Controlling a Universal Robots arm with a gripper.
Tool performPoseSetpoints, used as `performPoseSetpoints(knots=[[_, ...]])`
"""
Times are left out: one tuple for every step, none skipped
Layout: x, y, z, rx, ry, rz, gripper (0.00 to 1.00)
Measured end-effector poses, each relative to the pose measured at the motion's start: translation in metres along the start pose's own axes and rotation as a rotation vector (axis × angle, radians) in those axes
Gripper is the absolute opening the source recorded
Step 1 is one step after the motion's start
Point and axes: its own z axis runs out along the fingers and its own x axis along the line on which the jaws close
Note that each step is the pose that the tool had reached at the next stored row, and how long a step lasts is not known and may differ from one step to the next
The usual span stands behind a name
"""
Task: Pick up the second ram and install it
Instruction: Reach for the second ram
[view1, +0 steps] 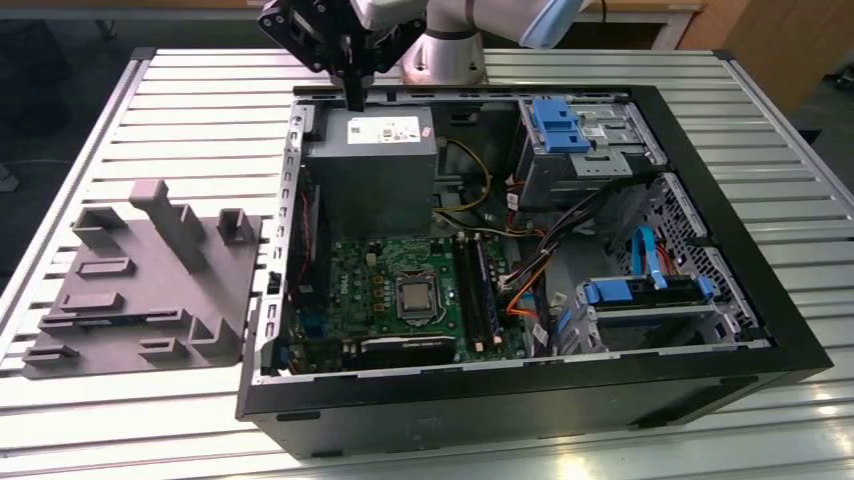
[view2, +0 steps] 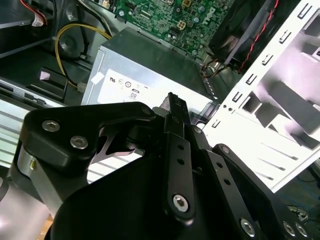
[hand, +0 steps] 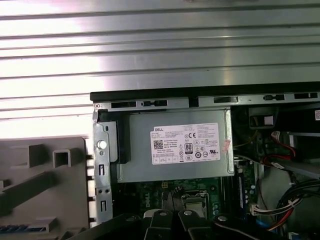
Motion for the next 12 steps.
performPoseSetpoints(knots=[[0.0008,-0.0001,-0.0001,0.0001,0.0001,0.0,0.11],[0.0017,-0.0002,-0.0001,0.0001,0.0001,0.0,0.11],[0.0024,-0.0003,-0.0001,0.0,0.0,0.0,0.11],[0.0031,-0.0004,-0.0001,0.0,0.0,0.0,0.11],[0.0037,-0.0004,-0.0001,0.0,0.0,0.0,0.11],[0.0044,-0.0005,-0.0002,0.0001,0.0,0.0,0.11],[0.0051,-0.0006,-0.0002,0.0,0.0,0.0,0.11],[0.0058,-0.0007,-0.0002,0.0,0.0,0.0,0.11],[0.0065,-0.0008,-0.0002,0.0001,0.0,0.0,0.11],[0.0072,-0.0009,-0.0002,0.0,0.0,0.0,0.11],[0.0079,-0.001,-0.0003,0.0001,0.0001,0.0,0.11],[0.0086,-0.0011,-0.0003,0.0001,0.0001,0.0,0.11]])
